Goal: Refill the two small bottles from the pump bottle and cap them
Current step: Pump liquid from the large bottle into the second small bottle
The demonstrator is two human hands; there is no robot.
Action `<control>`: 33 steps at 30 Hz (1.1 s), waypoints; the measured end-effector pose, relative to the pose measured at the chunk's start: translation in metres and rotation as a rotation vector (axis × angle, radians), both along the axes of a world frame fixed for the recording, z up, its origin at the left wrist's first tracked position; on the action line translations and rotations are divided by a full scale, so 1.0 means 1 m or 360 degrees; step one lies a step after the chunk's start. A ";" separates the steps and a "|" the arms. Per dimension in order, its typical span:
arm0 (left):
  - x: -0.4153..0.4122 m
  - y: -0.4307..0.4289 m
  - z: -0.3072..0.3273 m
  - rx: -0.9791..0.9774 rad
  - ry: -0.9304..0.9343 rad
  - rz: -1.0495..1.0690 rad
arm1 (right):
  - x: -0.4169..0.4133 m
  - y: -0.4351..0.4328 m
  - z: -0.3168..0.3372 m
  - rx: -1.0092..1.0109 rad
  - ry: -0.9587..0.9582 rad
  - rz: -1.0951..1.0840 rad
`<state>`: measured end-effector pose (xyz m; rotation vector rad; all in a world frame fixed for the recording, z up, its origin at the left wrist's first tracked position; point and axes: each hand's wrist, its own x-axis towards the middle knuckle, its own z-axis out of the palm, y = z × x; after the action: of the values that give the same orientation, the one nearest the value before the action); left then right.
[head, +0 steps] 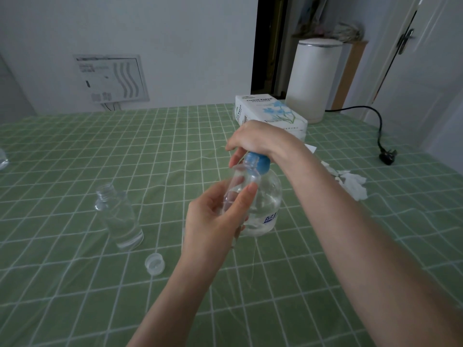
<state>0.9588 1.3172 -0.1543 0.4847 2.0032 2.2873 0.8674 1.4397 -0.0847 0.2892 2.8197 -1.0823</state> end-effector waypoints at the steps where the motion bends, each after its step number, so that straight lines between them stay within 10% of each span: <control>1: 0.000 0.000 0.000 0.0005 0.0004 -0.0001 | 0.000 0.000 0.001 -0.0002 0.0003 0.0001; 33: 0.000 0.001 0.003 0.0059 -0.0015 -0.0026 | 0.000 0.002 0.013 0.0093 0.0033 -0.0006</control>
<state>0.9589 1.3182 -0.1517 0.4901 1.9485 2.3166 0.8679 1.4414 -0.0721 0.2905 2.8742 -1.0105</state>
